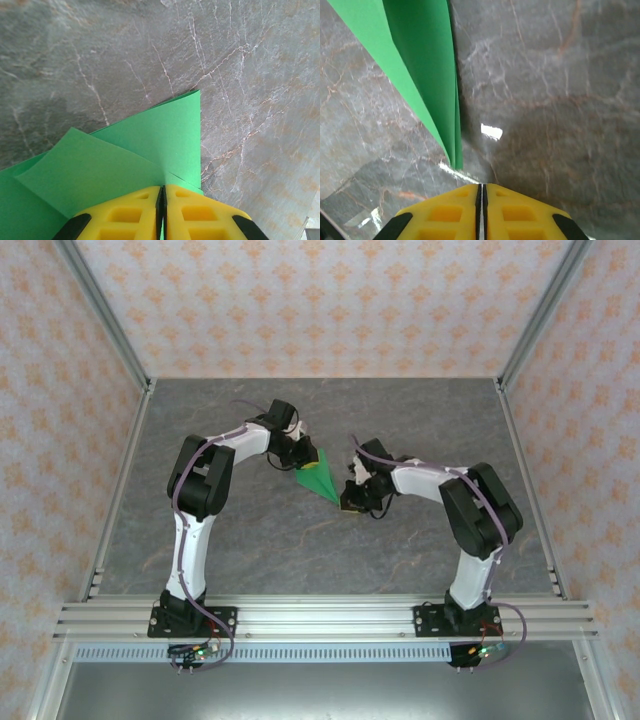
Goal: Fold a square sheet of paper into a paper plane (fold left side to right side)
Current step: Fourth fold the wing at the center of the table.
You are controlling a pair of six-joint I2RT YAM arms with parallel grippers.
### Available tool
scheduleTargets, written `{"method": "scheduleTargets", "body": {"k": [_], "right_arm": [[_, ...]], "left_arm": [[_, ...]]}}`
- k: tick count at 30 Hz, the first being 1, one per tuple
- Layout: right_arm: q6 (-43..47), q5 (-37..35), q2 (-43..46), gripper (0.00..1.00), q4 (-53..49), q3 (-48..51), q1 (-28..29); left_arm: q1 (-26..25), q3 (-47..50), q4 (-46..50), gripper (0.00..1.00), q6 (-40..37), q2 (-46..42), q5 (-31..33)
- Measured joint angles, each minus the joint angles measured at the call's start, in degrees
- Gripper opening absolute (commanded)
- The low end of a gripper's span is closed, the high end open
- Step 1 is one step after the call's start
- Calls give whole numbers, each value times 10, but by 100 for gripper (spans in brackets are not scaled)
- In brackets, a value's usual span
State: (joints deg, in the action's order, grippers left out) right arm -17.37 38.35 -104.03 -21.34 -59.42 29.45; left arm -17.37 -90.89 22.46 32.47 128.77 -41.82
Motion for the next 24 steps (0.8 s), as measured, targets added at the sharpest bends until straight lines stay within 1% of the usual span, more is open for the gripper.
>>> {"method": "scheduleTargets", "body": {"k": [3, 7, 12, 17, 24], "right_arm": [[-7, 0, 10, 7, -18, -14, 2], [-25, 2, 10, 0, -11, -45, 7], [-54, -6, -30, 0, 15, -89, 8], [-76, -16, -82, 0, 27, -97, 8], [-77, -25, -86, 0, 21, -99, 8]], "left_arm": [[0, 0, 0, 13, 0, 0, 0], [0, 0, 0, 13, 0, 0, -1], [0, 0, 0, 13, 0, 0, -1], [0, 0, 0, 14, 0, 0, -2], [0, 19, -11, 18, 0, -15, 0]]}}
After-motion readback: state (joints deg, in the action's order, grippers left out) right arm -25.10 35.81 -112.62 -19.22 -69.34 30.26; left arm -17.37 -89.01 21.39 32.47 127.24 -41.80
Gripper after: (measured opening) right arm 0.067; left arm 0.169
